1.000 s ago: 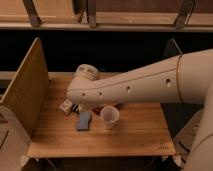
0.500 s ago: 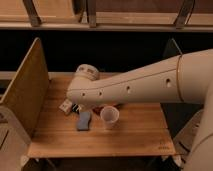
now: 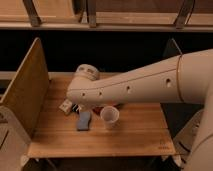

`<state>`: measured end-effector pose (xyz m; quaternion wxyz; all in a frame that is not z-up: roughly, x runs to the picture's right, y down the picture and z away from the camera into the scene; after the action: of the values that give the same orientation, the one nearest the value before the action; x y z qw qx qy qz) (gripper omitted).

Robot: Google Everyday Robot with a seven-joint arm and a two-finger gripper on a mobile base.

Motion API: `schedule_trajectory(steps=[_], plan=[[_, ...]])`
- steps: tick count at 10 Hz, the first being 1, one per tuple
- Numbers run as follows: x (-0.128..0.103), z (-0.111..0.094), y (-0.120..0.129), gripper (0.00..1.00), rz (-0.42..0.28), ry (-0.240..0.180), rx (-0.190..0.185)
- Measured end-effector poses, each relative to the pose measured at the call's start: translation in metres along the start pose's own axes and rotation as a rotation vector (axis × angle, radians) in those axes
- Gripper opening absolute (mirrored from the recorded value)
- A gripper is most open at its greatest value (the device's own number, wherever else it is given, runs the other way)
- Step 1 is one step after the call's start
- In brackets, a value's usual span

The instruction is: Place the eraser in the ceramic cup

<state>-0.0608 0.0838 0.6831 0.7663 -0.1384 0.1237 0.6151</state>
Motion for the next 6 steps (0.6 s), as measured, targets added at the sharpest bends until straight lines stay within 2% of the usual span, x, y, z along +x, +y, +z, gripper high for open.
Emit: schedule_trajectory(steps=[3, 4, 5, 6], plan=[[-0.001, -0.001, 0.0, 0.7, -0.005, -0.004, 0.004], [-0.005, -0.003, 0.0, 0.7, -0.016, -0.018, 0.01], [-0.018, -0.01, -0.001, 0.7, -0.037, -0.062, 0.017], [-0.04, -0.021, -0.003, 0.7, -0.071, -0.13, 0.023]])
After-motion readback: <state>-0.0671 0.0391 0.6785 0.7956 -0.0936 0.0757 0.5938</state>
